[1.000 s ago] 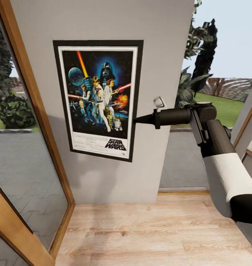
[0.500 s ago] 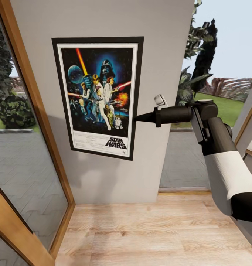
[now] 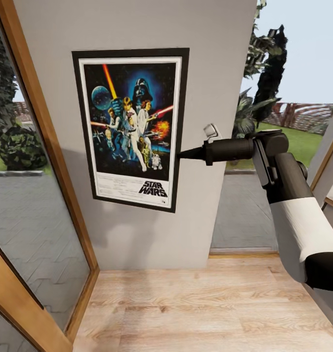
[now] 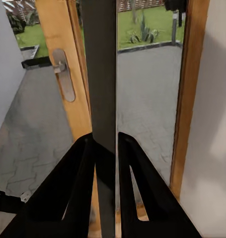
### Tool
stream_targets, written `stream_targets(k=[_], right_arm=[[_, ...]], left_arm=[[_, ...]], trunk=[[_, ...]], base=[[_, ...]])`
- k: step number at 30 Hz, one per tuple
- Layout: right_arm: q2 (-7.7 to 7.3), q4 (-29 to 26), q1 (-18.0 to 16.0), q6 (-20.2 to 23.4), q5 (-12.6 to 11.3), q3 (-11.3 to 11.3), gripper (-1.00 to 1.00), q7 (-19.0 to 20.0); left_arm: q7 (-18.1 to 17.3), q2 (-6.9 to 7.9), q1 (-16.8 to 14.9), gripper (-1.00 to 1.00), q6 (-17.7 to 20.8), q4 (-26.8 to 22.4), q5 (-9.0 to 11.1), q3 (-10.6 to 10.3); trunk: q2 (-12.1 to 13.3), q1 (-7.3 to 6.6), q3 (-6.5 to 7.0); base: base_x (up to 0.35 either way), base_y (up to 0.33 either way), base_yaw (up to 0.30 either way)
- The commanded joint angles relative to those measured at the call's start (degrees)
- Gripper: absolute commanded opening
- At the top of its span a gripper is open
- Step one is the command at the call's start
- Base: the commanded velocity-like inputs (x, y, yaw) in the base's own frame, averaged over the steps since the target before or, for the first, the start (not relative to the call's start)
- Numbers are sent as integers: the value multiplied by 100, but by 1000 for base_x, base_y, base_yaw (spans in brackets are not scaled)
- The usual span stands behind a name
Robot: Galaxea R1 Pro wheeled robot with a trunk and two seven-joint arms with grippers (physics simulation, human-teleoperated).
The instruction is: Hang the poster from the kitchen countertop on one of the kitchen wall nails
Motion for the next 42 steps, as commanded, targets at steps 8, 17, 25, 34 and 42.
stream_targets(k=[8,17,25,34,42], right_arm=[[4,18,-205,360,-52,8,-100,-5],[6,21,-231,380,-60,7,-100,-6],[5,17,-233,377,-71,7,-100,-6],[14,28,-403,434,-79,6,-100,-23],[14,28,-403,434,-79,6,-100,-23]], left_arm=[[-40,-2,-3,100,4,-10,2,17],[-43,0,-4,100,4,-15,3,17],[-43,0,-4,100,4,-15,3,17],[-26,-9,-4,100,3,-68,-2,34],[-26,-9,-4,100,3,-68,-2,34]], trunk=[[-12,4,-12],[-12,4,-12],[-12,4,-12],[-12,4,-12],[-12,4,-12]], base=[[0,0,0],[0,0,0],[0,0,0],[0,0,0],[0,0,0]])
